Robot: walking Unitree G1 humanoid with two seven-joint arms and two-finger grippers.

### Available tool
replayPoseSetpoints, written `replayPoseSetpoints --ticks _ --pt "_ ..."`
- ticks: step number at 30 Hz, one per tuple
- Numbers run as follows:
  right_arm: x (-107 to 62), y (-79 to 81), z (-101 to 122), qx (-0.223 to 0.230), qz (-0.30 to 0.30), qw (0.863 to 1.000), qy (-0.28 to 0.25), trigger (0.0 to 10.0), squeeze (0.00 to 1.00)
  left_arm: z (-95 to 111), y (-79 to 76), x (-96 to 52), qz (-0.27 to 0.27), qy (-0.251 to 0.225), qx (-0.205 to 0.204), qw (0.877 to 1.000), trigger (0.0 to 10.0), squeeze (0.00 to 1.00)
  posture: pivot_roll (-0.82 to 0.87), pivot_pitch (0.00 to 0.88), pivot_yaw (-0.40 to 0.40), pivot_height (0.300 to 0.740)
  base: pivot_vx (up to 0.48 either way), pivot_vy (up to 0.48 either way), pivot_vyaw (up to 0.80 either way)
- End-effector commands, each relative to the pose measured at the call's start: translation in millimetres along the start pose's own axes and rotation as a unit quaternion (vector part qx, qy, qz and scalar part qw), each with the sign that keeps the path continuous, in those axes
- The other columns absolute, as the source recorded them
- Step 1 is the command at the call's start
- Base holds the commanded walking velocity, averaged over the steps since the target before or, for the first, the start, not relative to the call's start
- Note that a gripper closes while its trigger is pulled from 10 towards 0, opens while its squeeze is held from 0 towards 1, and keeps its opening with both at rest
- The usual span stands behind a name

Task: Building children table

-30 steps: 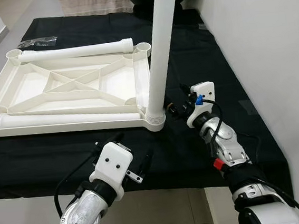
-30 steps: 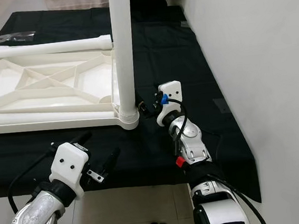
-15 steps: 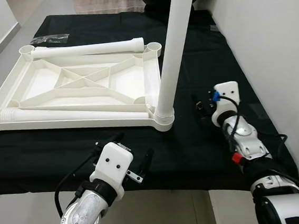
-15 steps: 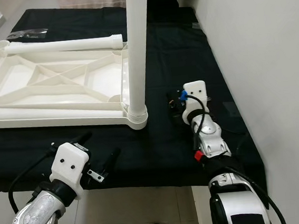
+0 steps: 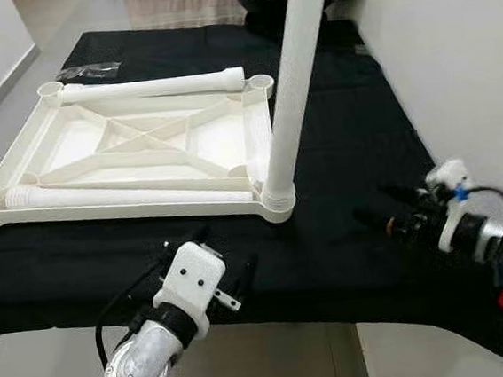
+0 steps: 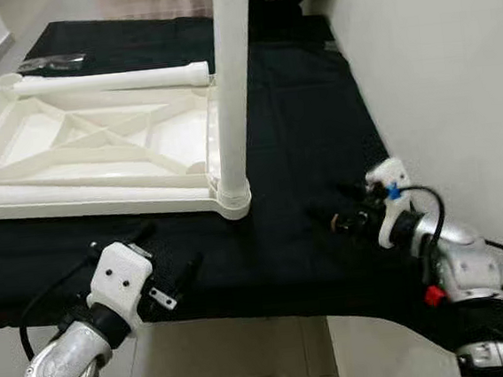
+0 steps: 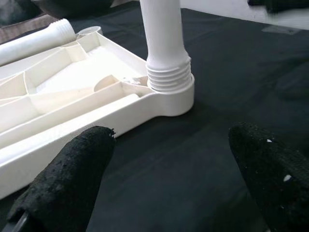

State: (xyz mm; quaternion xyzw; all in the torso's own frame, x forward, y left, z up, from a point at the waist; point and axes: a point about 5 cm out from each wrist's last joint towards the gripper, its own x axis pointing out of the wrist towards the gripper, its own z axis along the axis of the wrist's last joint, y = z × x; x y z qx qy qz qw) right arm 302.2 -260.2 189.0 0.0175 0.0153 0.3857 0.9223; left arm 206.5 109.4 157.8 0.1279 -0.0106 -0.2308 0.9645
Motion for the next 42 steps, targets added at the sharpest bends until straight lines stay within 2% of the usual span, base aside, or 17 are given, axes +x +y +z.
replayPoseSetpoints --ticks 1,2,3,4,5,8,9,17,21,25,30,42 --pt "6.7 6.4 9.7 0.003 0.031 0.999 -0.027 10.0 0.00 -5.1 -6.4 -4.6 -0.022 0.010 -0.003 1.000 10.0 0.00 0.14 0.103 -0.057 0.740 0.000 0.000 0.00" --pt "17.7 9.8 18.4 0.000 0.044 0.998 -0.054 10.0 0.64 -7.1 -9.3 -8.5 -0.030 0.015 -0.003 0.999 10.0 0.00 0.14 0.101 -0.058 0.740 0.000 0.000 0.00" --pt "17.7 9.8 18.4 0.000 0.044 0.998 -0.054 10.0 0.64 -7.1 -9.3 -8.5 -0.030 0.015 -0.003 0.999 10.0 0.00 0.14 0.101 -0.058 0.740 0.000 0.000 0.00" --pt "23.0 7.5 20.3 0.010 0.037 0.997 -0.061 10.0 1.00 -7.8 -9.6 -9.0 -0.028 0.017 -0.004 0.999 10.0 0.00 0.15 0.100 -0.060 0.740 0.000 0.000 0.00" --pt "24.9 6.1 21.3 0.019 0.034 0.997 -0.062 10.0 1.00 -8.2 -9.6 -8.9 -0.027 0.018 -0.005 0.999 10.0 0.00 0.15 0.100 -0.060 0.740 0.000 0.000 0.00" --pt "34.7 10.5 21.3 0.009 0.062 0.996 -0.058 10.0 1.00 -9.2 -11.6 -9.5 -0.024 0.019 -0.008 0.999 10.0 0.00 0.16 0.094 -0.072 0.740 0.000 0.000 0.00" --pt "39.4 11.9 21.4 0.010 0.067 0.996 -0.057 10.0 0.00 -9.4 -12.4 -9.7 -0.025 0.019 -0.007 0.999 10.0 0.00 0.16 0.094 -0.072 0.740 0.000 0.000 0.00" --pt "55.3 19.5 32.3 0.024 0.106 0.991 -0.077 10.0 0.00 -10.1 -15.8 -9.9 -0.028 0.017 -0.002 0.999 10.0 0.00 0.17 0.097 -0.077 0.740 0.000 0.000 0.00" --pt "64.2 21.7 36.8 0.016 0.117 0.990 -0.077 10.0 0.00 -10.5 -17.2 -10.5 -0.031 0.017 -0.002 0.999 10.0 0.00 0.16 0.098 -0.075 0.740 0.000 0.000 0.00" --pt "87.6 26.8 42.5 0.009 0.124 0.989 -0.080 10.0 0.00 -9.7 -19.8 -10.7 -0.033 0.014 -0.001 0.999 10.0 0.00 0.17 0.093 -0.086 0.740 0.000 0.000 0.00" --pt "102.4 32.5 43.9 0.004 0.129 0.988 -0.081 10.0 0.00 -8.8 -21.2 -11.7 -0.032 0.013 -0.001 0.999 10.0 0.00 0.17 0.097 -0.090 0.740 0.000 0.000 0.00" --pt "124.2 37.8 46.4 -0.018 0.129 0.989 -0.076 10.0 0.00 -8.5 -25.3 -12.6 -0.032 0.013 -0.004 0.999 10.0 0.00 0.17 0.119 -0.101 0.740 0.000 0.000 0.00"
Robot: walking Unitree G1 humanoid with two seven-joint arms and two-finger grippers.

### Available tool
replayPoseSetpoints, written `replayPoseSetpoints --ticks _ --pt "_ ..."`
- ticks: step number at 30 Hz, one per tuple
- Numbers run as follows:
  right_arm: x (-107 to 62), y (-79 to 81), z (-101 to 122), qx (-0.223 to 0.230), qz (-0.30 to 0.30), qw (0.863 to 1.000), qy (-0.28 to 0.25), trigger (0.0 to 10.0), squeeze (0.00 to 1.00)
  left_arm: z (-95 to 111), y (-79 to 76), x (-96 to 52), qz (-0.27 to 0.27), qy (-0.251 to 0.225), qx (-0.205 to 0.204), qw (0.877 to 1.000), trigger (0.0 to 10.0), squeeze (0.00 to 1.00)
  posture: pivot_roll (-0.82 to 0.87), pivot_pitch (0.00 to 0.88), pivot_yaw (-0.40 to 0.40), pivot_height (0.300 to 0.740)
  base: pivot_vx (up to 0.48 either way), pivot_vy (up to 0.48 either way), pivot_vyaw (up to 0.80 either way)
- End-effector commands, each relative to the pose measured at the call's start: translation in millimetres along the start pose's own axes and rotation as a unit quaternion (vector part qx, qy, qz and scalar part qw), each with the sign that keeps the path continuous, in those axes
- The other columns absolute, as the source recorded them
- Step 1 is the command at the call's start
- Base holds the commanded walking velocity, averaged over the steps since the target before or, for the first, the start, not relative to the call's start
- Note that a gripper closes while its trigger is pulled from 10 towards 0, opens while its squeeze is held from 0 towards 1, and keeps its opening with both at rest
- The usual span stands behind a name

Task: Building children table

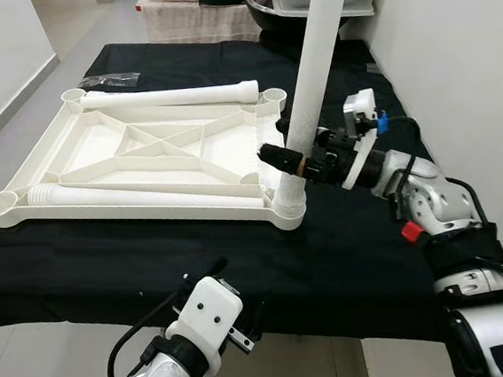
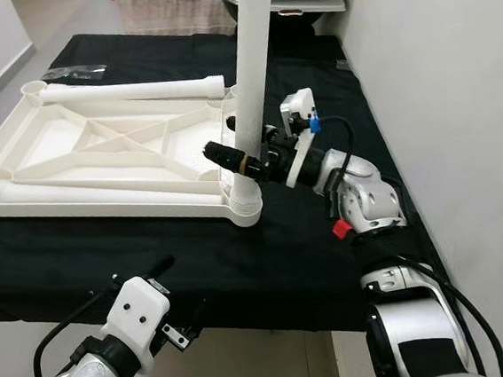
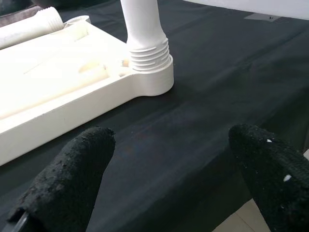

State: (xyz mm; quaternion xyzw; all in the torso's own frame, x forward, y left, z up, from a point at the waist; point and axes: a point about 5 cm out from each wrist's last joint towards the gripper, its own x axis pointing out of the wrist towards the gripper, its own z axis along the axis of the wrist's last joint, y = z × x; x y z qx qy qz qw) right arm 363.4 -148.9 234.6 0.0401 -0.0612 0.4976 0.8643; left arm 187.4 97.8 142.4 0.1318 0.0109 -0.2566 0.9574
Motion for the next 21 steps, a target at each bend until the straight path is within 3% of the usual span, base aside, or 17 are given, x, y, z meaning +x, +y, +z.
replayPoseSetpoints --ticks 1,8,9,10,21 --pt "2.8 0.5 0.2 -0.008 0.002 1.000 0.001 10.0 0.00 2.0 -3.1 -1.2 -0.002 -0.006 -0.003 1.000 10.0 0.00 0.17 0.119 -0.101 0.740 0.000 0.000 0.00" --pt "9.1 0.5 2.9 -0.021 0.005 1.000 -0.004 10.0 0.00 1.5 -3.9 -1.6 -0.001 -0.004 -0.006 1.000 10.0 0.00 0.16 0.124 -0.102 0.740 0.000 0.000 0.00" --pt "11.1 0.7 2.4 -0.026 0.003 1.000 -0.004 7.4 0.00 1.3 -4.2 -1.8 -0.001 -0.003 -0.006 1.000 10.0 0.00 0.16 0.125 -0.102 0.740 0.000 0.000 0.00" --pt "12.5 0.8 1.5 -0.027 0.000 1.000 -0.003 0.0 0.00 1.2 -4.4 -1.8 -0.001 -0.002 -0.007 1.000 10.0 0.00 0.16 0.125 -0.102 0.740 0.000 0.000 0.00" --pt "18.0 6.8 -11.3 -0.029 -0.014 0.999 0.005 0.0 0.00 2.0 -3.1 -1.3 0.002 -0.003 -0.007 1.000 10.0 0.00 0.16 0.127 -0.099 0.740 0.000 0.000 0.00"
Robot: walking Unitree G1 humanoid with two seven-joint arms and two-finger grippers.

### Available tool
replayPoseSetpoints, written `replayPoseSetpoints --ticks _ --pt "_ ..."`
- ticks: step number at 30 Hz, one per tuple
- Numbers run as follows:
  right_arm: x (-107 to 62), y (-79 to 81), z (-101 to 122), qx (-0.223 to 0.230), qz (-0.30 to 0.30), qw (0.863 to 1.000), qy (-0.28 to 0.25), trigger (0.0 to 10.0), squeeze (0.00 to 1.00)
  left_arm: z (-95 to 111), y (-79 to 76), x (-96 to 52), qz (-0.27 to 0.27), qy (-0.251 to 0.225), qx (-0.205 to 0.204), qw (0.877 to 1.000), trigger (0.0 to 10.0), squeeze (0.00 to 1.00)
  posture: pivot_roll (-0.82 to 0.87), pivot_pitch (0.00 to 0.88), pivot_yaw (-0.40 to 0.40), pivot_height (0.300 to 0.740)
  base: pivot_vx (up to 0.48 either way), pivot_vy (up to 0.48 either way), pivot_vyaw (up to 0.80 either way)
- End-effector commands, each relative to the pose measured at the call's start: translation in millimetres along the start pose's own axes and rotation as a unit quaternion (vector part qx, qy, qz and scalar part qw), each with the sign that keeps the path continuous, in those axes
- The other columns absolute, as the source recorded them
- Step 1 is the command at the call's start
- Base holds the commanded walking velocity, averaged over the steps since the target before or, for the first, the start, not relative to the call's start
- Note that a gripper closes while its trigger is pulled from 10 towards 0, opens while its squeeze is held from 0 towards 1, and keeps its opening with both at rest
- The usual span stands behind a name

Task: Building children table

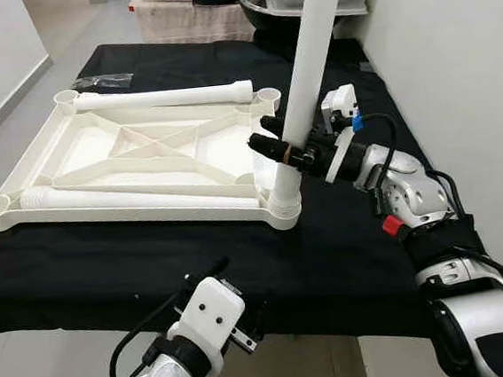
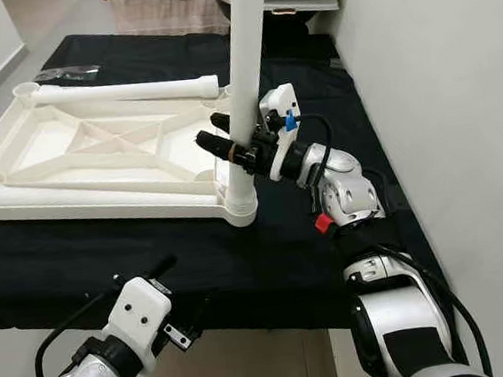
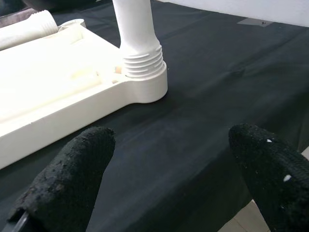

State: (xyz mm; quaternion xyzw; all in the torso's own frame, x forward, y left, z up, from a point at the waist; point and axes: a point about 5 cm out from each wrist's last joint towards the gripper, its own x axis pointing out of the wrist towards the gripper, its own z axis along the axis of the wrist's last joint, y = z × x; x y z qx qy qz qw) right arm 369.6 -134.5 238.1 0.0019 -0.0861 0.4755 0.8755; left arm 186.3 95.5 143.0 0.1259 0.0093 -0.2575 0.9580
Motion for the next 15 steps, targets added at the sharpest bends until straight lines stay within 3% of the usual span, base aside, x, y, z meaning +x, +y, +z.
replayPoseSetpoints --ticks 1,4,9,14,15 --pt "2.4 7.8 -14.0 0.018 0.009 1.000 0.009 0.0 0.00 1.0 -0.5 -1.4 0.003 0.000 -0.002 1.000 10.0 0.00 0.16 0.127 -0.099 0.740 0.000 0.000 0.00" --pt "3.2 8.3 -16.6 0.021 0.000 1.000 0.010 0.0 0.00 1.3 0.1 -1.1 0.004 0.000 -0.002 1.000 10.0 0.00 0.16 0.128 -0.096 0.740 0.000 0.000 0.00" --pt "2.3 -2.1 -26.4 0.021 -0.153 0.988 0.015 0.0 0.00 2.0 3.9 1.1 0.010 -0.003 0.003 1.000 10.0 0.00 0.16 0.124 -0.097 0.740 0.000 0.000 0.00" --pt "-2.3 -3.1 -29.9 0.007 -0.193 0.981 0.024 0.0 0.00 2.4 5.0 1.7 0.011 -0.004 0.004 1.000 10.0 0.00 0.16 0.123 -0.097 0.740 0.000 0.000 0.00" --pt "-5.8 -3.4 -33.1 0.014 -0.232 0.972 0.026 0.0 0.00 2.6 6.3 2.2 0.013 -0.005 0.006 1.000 10.0 0.00 0.15 0.123 -0.093 0.740 0.000 0.000 0.00"
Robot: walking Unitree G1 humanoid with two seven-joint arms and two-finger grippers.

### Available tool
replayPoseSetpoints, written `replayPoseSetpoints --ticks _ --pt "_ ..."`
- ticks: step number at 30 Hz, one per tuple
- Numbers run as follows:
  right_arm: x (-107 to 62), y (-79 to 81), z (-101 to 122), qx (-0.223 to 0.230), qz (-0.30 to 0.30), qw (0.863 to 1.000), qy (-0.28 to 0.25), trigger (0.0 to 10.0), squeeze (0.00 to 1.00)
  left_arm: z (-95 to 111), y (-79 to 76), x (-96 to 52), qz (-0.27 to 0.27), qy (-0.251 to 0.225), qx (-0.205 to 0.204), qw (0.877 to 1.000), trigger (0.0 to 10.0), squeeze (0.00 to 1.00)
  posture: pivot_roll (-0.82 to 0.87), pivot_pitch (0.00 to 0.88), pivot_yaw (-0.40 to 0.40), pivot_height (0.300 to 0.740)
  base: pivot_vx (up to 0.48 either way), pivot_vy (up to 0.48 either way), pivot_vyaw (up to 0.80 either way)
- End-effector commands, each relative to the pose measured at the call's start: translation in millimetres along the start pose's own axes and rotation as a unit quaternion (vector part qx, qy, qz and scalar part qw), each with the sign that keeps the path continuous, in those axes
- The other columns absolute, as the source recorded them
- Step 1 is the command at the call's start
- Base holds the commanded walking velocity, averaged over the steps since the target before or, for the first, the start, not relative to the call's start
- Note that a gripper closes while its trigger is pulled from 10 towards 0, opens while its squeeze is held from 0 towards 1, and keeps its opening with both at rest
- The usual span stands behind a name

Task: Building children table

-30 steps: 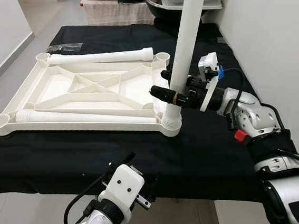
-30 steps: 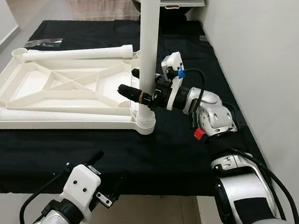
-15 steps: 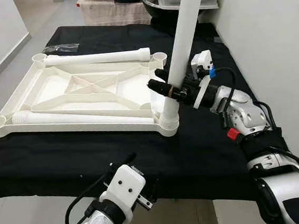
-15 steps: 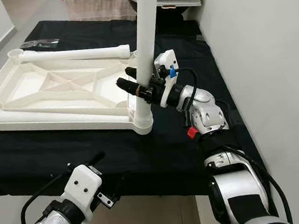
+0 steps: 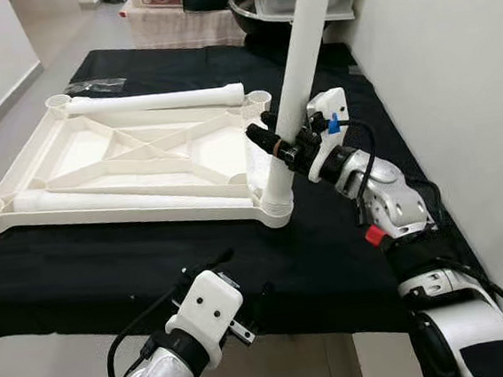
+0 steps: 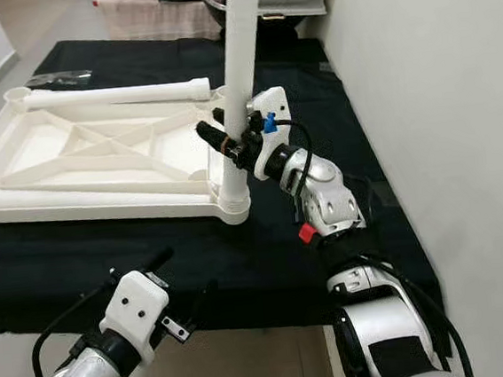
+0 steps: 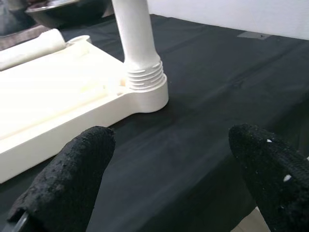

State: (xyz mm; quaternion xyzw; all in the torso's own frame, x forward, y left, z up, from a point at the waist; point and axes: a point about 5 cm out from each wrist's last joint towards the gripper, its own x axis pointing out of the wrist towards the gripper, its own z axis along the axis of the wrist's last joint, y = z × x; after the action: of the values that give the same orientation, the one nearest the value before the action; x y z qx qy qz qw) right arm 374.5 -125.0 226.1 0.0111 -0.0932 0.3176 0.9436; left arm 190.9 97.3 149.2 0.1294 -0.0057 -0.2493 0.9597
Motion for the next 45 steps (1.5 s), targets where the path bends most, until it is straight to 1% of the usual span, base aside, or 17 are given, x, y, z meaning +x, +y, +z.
replayPoseSetpoints --ticks 1,4,7,11,17,22,25,26,28,30,31,32,37,38,40,43,45 --pt "-15.6 -11.4 -23.2 0.011 -0.104 0.993 0.045 0.0 0.00 -2.5 2.3 0.3 0.004 0.006 0.000 1.000 10.0 0.00 0.15 0.125 -0.092 0.740 0.000 0.000 0.00" --pt "-20.6 -14.9 -28.1 0.012 -0.174 0.983 0.062 0.0 0.00 -2.0 4.3 1.3 0.007 0.005 0.002 1.000 10.0 0.00 0.14 0.127 -0.092 0.740 0.000 0.000 0.00" --pt "-27.0 -20.1 -33.9 0.030 -0.359 0.929 0.087 0.0 0.00 -1.1 4.8 2.8 0.008 0.002 0.003 1.000 10.0 0.00 0.14 0.129 -0.092 0.740 0.000 0.000 0.00" --pt "-25.7 -14.6 -32.9 0.029 -0.402 0.911 0.084 0.0 0.00 -0.8 4.1 2.9 0.008 0.002 0.003 1.000 10.0 0.00 0.14 0.130 -0.094 0.740 0.000 0.000 0.00" --pt "-15.4 13.7 -32.1 0.054 -0.547 0.833 0.064 0.0 0.00 -0.4 1.1 2.0 0.005 0.002 0.001 1.000 10.0 0.00 0.16 0.138 -0.100 0.740 0.000 0.000 0.00" --pt "-4.7 29.1 -32.8 0.066 -0.565 0.819 0.077 0.0 0.00 -1.0 0.8 1.2 0.005 0.004 -0.001 1.000 10.0 0.00 0.15 0.147 -0.100 0.740 0.000 0.000 0.00" --pt "5.6 37.5 -29.9 0.068 -0.551 0.828 0.080 0.0 0.00 -1.6 0.1 1.0 0.005 0.006 -0.002 1.000 10.0 0.00 0.15 0.156 -0.098 0.740 0.000 0.000 0.00" --pt "6.8 38.2 -28.8 0.068 -0.546 0.832 0.078 9.6 0.00 -1.7 0.1 1.1 0.005 0.007 -0.003 1.000 10.0 0.00 0.15 0.156 -0.099 0.740 0.000 0.000 0.00" --pt "7.3 38.5 -28.2 0.068 -0.543 0.833 0.076 9.6 0.00 -1.8 0.0 1.2 0.006 0.007 -0.003 1.000 10.0 0.00 0.15 0.156 -0.099 0.740 0.000 0.000 0.00" --pt "10.9 40.1 -24.6 0.060 -0.513 0.854 0.065 10.0 0.00 -2.5 -0.1 1.7 0.005 0.008 -0.004 1.000 10.0 0.00 0.14 0.155 -0.099 0.740 0.000 0.000 0.00" --pt "10.9 40.1 -24.6 0.060 -0.513 0.854 0.065 10.0 0.00 -2.5 -0.1 1.7 0.005 0.008 -0.004 1.000 10.0 0.00 0.14 0.155 -0.099 0.740 0.000 0.000 0.00" --pt "13.6 41.7 -21.9 0.056 -0.483 0.872 0.056 10.0 1.00 -3.0 -0.5 2.1 0.005 0.008 -0.005 1.000 10.0 0.00 0.14 0.155 -0.099 0.740 0.000 0.000 0.00" --pt "12.3 40.9 -19.0 0.043 -0.477 0.877 0.047 10.0 1.00 -3.3 -0.8 2.2 0.005 0.008 -0.006 1.000 10.0 0.00 0.14 0.149 -0.099 0.740 0.000 0.000 0.00" --pt "8.6 37.9 -14.6 0.029 -0.467 0.883 0.029 10.0 0.00 -3.8 -1.3 2.2 0.005 0.009 -0.007 1.000 10.0 0.00 0.14 0.139 -0.099 0.740 0.000 0.000 0.00" --pt "8.6 37.9 -14.6 0.029 -0.467 0.883 0.029 10.0 0.00 -3.8 -1.3 2.2 0.005 0.009 -0.007 1.000 10.0 0.00 0.14 0.139 -0.099 0.740 0.000 0.000 0.00" --pt "5.7 34.5 -10.7 0.036 -0.433 0.901 0.007 10.0 0.00 -4.4 -2.0 2.2 0.005 0.009 -0.008 1.000 10.0 0.00 0.13 0.134 -0.102 0.740 0.000 0.000 0.00" --pt "-0.8 21.1 -4.9 0.076 -0.333 0.939 -0.032 10.0 0.00 -4.6 -3.0 3.2 0.004 0.008 -0.008 1.000 10.0 0.00 0.13 0.125 -0.104 0.740 0.000 0.000 0.00"
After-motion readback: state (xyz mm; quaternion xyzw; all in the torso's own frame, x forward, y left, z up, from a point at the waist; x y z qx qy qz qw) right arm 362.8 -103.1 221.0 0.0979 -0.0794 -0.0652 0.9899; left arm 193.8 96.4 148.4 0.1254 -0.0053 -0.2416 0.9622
